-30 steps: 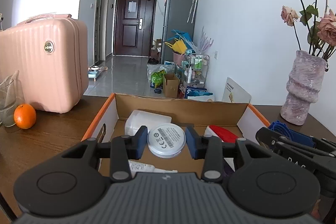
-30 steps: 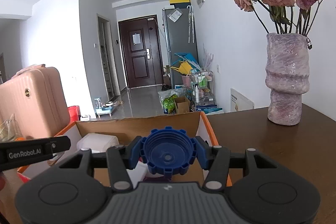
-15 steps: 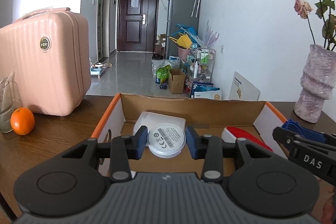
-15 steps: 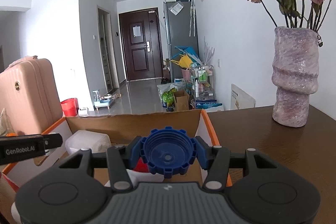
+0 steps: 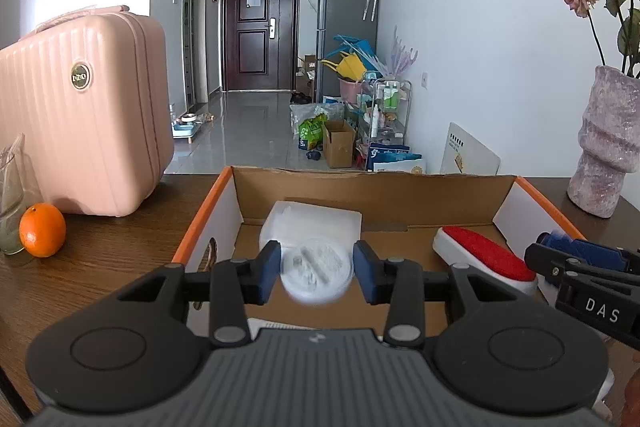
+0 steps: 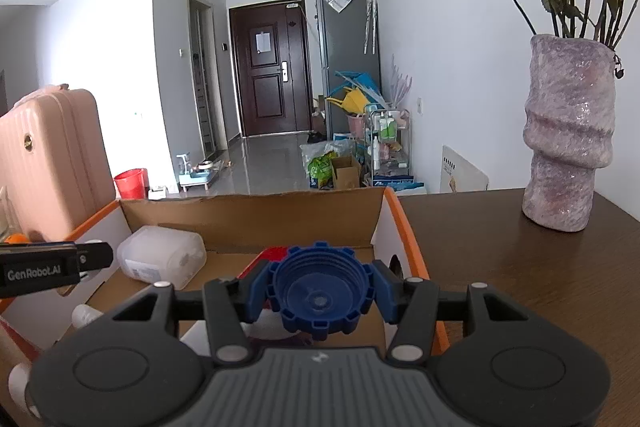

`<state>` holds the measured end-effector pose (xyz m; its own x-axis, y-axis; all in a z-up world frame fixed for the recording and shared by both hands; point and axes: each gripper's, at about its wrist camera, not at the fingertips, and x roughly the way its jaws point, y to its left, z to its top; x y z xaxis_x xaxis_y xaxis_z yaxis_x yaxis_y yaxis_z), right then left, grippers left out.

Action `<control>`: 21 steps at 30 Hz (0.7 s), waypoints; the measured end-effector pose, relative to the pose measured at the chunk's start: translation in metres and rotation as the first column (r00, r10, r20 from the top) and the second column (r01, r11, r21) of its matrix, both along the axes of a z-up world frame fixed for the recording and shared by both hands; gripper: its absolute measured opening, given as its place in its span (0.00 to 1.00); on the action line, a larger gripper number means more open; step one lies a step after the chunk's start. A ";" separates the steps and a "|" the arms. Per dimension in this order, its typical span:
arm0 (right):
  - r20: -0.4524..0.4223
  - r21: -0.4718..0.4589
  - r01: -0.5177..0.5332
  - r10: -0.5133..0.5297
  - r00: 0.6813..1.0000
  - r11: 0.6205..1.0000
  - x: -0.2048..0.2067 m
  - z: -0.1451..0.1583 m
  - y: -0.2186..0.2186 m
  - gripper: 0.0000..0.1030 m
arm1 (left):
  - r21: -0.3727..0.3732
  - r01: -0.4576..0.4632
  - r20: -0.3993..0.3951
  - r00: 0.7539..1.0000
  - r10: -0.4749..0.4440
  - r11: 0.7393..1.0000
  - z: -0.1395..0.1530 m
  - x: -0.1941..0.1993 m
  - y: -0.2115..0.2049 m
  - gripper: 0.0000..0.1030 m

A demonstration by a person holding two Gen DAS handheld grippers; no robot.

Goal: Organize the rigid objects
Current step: 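Open both tools to drop the white container and blue cap into the box, then withdraw both tools from the box back over the table items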

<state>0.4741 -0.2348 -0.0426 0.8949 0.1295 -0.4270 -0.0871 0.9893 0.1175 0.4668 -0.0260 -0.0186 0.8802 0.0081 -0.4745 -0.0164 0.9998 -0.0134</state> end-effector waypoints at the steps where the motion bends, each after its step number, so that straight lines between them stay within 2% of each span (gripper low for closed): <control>1: 0.000 0.001 -0.001 0.001 1.000 1.000 0.000 0.000 0.000 0.52 | 0.000 0.000 0.000 1.000 0.000 1.000 0.000 0.000 0.000 0.47; 4: 0.008 0.011 0.006 -0.006 1.000 1.000 -0.001 0.002 -0.003 0.63 | 0.001 -0.013 0.009 1.000 0.013 1.000 0.002 -0.001 0.000 0.65; 6: 0.019 0.022 0.014 -0.014 1.000 1.000 -0.003 0.004 -0.005 0.78 | -0.001 -0.029 0.022 0.999 0.029 1.000 0.003 -0.003 0.001 0.87; 7: 0.026 0.027 0.018 -0.019 0.999 0.999 -0.004 0.004 -0.006 0.82 | 0.000 -0.039 0.029 0.999 0.038 0.999 0.005 -0.004 0.002 0.91; 8: 0.034 0.032 0.025 -0.026 0.999 0.999 -0.005 0.005 -0.007 0.89 | 0.003 -0.049 0.037 0.998 0.049 0.999 0.006 -0.006 0.003 1.00; 9: 0.039 0.034 0.032 -0.033 0.999 0.999 -0.006 0.006 -0.007 0.96 | 0.002 -0.059 0.048 0.997 0.059 0.998 0.007 -0.007 0.004 1.00; 11: 0.050 0.041 0.043 -0.045 0.998 0.998 -0.008 0.006 -0.008 1.00 | -0.001 -0.069 0.054 0.996 0.069 0.998 0.009 -0.008 0.005 1.00; 21: 0.063 0.048 0.029 -0.032 0.997 0.998 -0.012 0.011 -0.006 1.00 | -0.008 -0.073 0.050 0.996 0.074 0.997 0.010 -0.008 0.008 1.00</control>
<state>0.4625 -0.2411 -0.0321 0.9241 0.1199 -0.3629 -0.0655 0.9852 0.1586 0.4584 -0.0183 -0.0087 0.9001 0.0709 -0.4298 -0.0890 0.9958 -0.0222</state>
